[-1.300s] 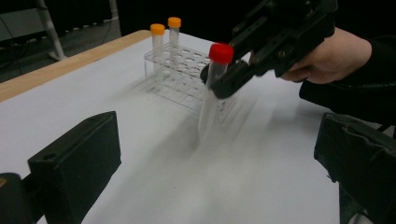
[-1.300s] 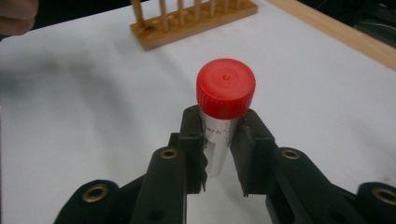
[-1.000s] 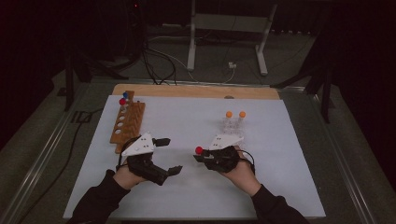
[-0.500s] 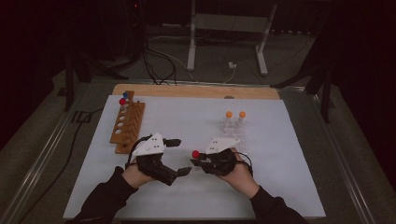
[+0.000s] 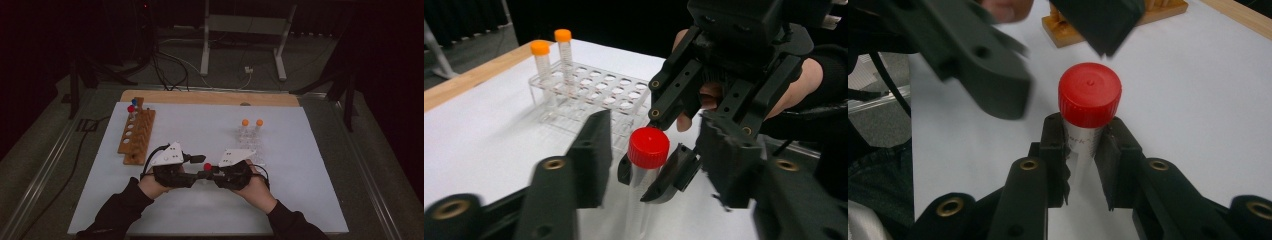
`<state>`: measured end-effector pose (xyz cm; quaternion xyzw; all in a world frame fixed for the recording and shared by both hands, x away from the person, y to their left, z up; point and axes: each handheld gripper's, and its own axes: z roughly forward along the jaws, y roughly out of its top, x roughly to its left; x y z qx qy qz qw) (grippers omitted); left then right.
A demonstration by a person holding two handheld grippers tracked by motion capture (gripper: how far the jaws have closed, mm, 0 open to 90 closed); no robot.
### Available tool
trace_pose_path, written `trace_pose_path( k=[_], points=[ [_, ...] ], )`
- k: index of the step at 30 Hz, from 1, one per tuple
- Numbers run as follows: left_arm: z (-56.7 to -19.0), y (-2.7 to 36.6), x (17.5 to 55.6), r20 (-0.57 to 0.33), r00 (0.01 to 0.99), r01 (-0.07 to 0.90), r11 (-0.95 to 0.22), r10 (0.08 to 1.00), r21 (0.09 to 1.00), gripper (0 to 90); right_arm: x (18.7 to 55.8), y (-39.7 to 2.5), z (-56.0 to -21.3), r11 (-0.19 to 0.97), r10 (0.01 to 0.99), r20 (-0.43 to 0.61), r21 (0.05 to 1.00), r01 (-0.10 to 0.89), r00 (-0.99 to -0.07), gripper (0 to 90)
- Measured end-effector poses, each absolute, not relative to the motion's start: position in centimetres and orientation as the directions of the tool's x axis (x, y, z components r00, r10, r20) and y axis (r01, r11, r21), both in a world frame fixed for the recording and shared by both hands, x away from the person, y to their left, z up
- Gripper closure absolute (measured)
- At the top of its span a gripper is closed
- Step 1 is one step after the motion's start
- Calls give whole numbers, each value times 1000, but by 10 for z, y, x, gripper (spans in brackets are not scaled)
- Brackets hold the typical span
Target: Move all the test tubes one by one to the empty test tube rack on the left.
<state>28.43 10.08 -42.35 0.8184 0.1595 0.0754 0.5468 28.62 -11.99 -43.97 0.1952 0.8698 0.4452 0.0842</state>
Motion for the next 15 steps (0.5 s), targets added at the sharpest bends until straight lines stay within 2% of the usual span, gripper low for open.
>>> trace_pose_path(
  k=[9, 15],
  points=[
    [-427, 95, 287, -33, 938, 169, -373, 346, 912, 691, 285, -121, -437, 524, 413, 23, 812, 258, -910, 743],
    [-426, 96, 287, -15, 938, 155, -379, 346, 912, 715, 285, -121, -437, 514, 417, 29, 817, 262, -908, 736]
  ],
)
